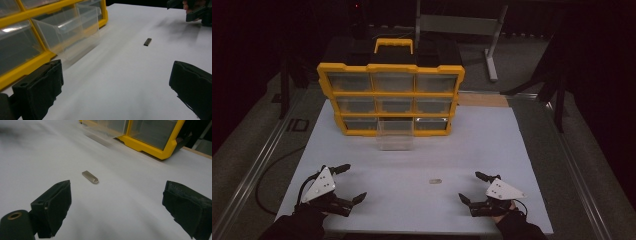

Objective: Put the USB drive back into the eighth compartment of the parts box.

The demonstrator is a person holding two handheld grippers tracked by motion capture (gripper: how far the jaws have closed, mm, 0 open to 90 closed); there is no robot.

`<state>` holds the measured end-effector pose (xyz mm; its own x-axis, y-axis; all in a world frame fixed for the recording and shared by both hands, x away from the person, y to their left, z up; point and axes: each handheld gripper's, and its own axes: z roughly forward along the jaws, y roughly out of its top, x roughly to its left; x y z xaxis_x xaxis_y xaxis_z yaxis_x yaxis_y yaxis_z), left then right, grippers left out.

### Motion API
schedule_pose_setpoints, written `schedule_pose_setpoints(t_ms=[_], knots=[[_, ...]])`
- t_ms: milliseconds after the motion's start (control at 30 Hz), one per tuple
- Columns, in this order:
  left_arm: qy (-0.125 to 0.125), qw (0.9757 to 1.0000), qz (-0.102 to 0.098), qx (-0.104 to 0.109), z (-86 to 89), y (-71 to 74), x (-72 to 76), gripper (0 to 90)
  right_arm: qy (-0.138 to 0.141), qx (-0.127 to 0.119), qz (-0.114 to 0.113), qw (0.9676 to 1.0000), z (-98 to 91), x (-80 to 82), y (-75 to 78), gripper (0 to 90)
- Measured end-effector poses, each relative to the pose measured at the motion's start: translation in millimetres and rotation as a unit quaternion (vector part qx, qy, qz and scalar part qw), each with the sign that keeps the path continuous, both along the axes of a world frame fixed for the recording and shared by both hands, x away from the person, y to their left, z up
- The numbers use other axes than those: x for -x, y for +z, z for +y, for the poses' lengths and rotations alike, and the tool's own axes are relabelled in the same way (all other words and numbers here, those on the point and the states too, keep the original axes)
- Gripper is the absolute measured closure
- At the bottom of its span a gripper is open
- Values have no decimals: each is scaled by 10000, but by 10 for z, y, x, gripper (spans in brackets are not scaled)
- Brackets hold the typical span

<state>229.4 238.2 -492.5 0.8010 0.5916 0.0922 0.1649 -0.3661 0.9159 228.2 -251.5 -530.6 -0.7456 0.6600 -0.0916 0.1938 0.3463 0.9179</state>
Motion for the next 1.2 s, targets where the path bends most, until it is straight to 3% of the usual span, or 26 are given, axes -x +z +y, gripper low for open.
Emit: schedule_pose_setpoints(t_ms=[300, 400, 533, 1200], knots=[[-43, 10000, -52, 38, -5, 251, -80, 3, 0, -17, -14, 10000, 2, -9, 0, 90], [-47, 10000, -57, 40, -9, 268, -86, 3, -8, -40, -8, 10000, 3, -10, 3, 90], [-204, 9998, -62, -59, -79, 411, -147, 3, 20, -40, -44, 10000, 6, -16, 4, 90], [-716, 9970, -53, -297, -493, 600, -398, 3, 42, -78, -27, 10000, 6, -22, 6, 90]])
